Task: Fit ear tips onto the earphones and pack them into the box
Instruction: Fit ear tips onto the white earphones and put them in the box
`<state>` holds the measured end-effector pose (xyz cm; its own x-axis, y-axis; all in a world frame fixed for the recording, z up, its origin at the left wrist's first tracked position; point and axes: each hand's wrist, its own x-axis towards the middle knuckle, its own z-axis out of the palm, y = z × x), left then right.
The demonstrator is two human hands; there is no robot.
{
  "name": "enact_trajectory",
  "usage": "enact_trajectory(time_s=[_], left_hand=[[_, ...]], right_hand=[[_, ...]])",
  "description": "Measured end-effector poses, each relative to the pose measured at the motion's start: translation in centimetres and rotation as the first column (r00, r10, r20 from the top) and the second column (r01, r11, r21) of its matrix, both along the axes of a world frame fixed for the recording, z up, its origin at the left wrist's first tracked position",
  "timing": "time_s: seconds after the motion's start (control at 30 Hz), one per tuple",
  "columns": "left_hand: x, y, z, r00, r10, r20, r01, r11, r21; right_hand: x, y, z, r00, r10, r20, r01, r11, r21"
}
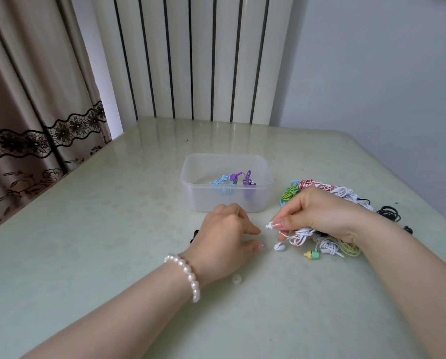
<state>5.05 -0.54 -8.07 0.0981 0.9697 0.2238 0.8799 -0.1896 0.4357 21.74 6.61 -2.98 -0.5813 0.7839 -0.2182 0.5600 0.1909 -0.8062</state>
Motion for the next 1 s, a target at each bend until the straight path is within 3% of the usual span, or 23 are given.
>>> enact_trajectory(time_s=[0.3,0.4,0.47,0.53,0.6,0.67,0.77,1.0], left_hand=[[-0.2,0.1,-0.7,0.997,-0.052,0.052,0.047,0.995,0.089],[-0.6,0.1,-0.3,0.966,0.024,0.256,-0.037,0.998,0.045],[-0.9,0.3,0.6,0.812,0.125,0.570,-0.100,0.992,-0.074],[-1.2,0.2,1.7,0.515,0.179,0.838,-0.080,0.984,-0.161],[-1.4,0.1,2.4,0.240,0.211,0.948,-0.032,0.977,-0.209],[-1.5,0.0,2.8,0.086,0.242,0.966,0.018,0.969,-0.245],[-1.2,-0.2,3.0,-0.008,0.279,0.960,0.081,0.957,-0.278],[-1.1,-0.3,2.9,0.041,0.301,0.953,0.048,0.952,-0.303]], right_hand=[[-0.3,0.0,-0.2,0.995,-0.062,-0.076,0.063,0.998,0.007],[-0.4,0.0,-0.3,0.992,-0.080,-0.102,0.080,0.997,0.003],[-0.5,-0.1,-0.4,0.980,-0.102,-0.169,0.104,0.995,-0.001],[-0.8,-0.3,-0.4,0.960,-0.116,-0.254,0.121,0.993,0.006],[-1.1,-0.6,-0.4,0.932,-0.120,-0.341,0.132,0.991,0.012],[-1.4,-0.8,-0.3,0.913,-0.107,-0.394,0.127,0.992,0.024],[-1.6,-1.4,-0.1,0.897,-0.063,-0.438,0.084,0.996,0.027],[-2.0,-1.6,-0.3,0.903,-0.077,-0.423,0.125,0.988,0.087]])
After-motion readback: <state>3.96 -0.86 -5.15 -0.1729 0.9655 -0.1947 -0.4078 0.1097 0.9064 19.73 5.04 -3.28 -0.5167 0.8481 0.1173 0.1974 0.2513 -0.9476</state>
